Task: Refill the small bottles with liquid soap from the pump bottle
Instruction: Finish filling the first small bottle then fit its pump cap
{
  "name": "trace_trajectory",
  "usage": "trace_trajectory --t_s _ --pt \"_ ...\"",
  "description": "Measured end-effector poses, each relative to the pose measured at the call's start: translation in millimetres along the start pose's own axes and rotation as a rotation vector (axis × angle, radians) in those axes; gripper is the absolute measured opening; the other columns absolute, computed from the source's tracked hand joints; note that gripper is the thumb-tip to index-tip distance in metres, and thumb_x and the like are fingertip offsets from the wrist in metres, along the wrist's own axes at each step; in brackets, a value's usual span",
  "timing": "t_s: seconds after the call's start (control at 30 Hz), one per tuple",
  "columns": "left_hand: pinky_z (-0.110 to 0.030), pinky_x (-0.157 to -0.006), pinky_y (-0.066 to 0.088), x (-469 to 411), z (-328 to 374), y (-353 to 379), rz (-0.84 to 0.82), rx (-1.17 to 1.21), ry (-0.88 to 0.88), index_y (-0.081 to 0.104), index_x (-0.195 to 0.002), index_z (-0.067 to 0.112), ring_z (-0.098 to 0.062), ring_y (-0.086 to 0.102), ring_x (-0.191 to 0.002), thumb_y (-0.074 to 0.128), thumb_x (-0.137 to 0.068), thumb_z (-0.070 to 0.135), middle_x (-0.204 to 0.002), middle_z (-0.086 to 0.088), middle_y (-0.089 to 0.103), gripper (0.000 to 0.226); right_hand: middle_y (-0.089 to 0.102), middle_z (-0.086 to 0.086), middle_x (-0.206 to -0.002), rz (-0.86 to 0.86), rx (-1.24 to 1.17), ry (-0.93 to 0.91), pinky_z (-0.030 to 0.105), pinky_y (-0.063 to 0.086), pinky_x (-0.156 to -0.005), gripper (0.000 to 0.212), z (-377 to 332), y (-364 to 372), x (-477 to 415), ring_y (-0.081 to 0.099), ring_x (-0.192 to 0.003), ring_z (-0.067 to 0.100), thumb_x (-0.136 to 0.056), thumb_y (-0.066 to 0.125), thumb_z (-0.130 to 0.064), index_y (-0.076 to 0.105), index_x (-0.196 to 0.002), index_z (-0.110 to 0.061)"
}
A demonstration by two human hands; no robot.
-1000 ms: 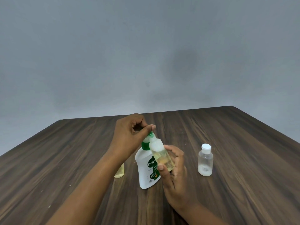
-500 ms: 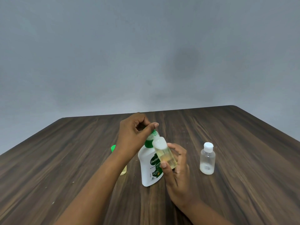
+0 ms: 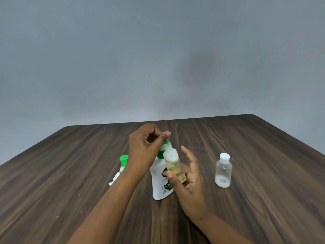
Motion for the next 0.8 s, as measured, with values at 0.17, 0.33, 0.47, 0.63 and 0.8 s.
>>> trace_trajectory --t_s 0.17,0.33,0.47,0.63,0.8 --pt "-0.032 -0.063 0.051 0.0 -3.1 1.0 0.053 0.110 -0.108 0.062 -0.065 0.002 -0.028 0.063 -0.067 0.073 -0.078 0.021 -0.068 -0.013 0.065 0.025 0.071 0.004 -0.108 -0.028 -0.040 0.025 0.029 0.054 -0.083 0.049 2.0 1.0 -1.1 0.068 -0.101 0.022 -0.084 0.066 -0.034 0.047 -0.128 -0.024" --pt "-0.039 -0.076 0.054 13.4 -6.6 -2.8 0.066 0.268 -0.137 0.067 -0.086 0.008 -0.025 0.067 -0.083 0.068 -0.082 0.033 -0.087 -0.013 0.068 0.025 0.072 0.006 -0.095 -0.037 -0.039 0.005 0.023 0.052 -0.070 0.035 0.5 2.6 1.3 0.069 -0.090 0.020 -0.084 0.059 -0.034 0.049 -0.113 -0.016" --pt "-0.019 -0.079 0.047 38.2 -19.9 -29.7 0.236 0.113 -0.001 0.065 -0.095 0.017 -0.010 0.061 -0.092 0.058 -0.085 0.037 -0.096 -0.005 0.063 0.024 0.071 0.006 -0.089 -0.061 -0.052 -0.006 0.019 0.048 -0.066 0.032 4.6 3.3 4.4 0.069 -0.084 0.016 -0.084 0.054 -0.030 0.047 -0.109 -0.011" --pt "-0.010 -0.074 0.042 71.2 -81.1 -80.3 0.465 -0.075 -0.198 0.062 -0.091 0.026 0.001 0.056 -0.082 0.055 -0.090 0.021 -0.101 -0.014 0.063 0.008 0.073 0.004 -0.088 -0.091 -0.057 0.002 0.019 0.048 -0.065 0.032 5.9 5.7 6.3 0.069 -0.083 0.013 -0.083 0.056 -0.030 0.045 -0.107 -0.011" --pt "-0.031 -0.077 0.048 83.7 -124.0 -93.7 0.235 -0.209 -0.516 0.061 -0.096 0.021 -0.025 0.060 -0.094 0.063 -0.080 0.006 -0.104 -0.006 0.062 0.022 0.074 0.003 -0.091 -0.126 -0.031 -0.010 0.019 0.051 -0.067 0.035 -0.1 8.5 8.3 0.070 -0.085 0.013 -0.080 0.060 -0.026 0.045 -0.109 -0.011"
Point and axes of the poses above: each hand's wrist, its own x-axis away from the middle knuckle, its own y-axis out of the palm, z = x × y, the point moved 1 cm from there along -x, towards the middle knuckle
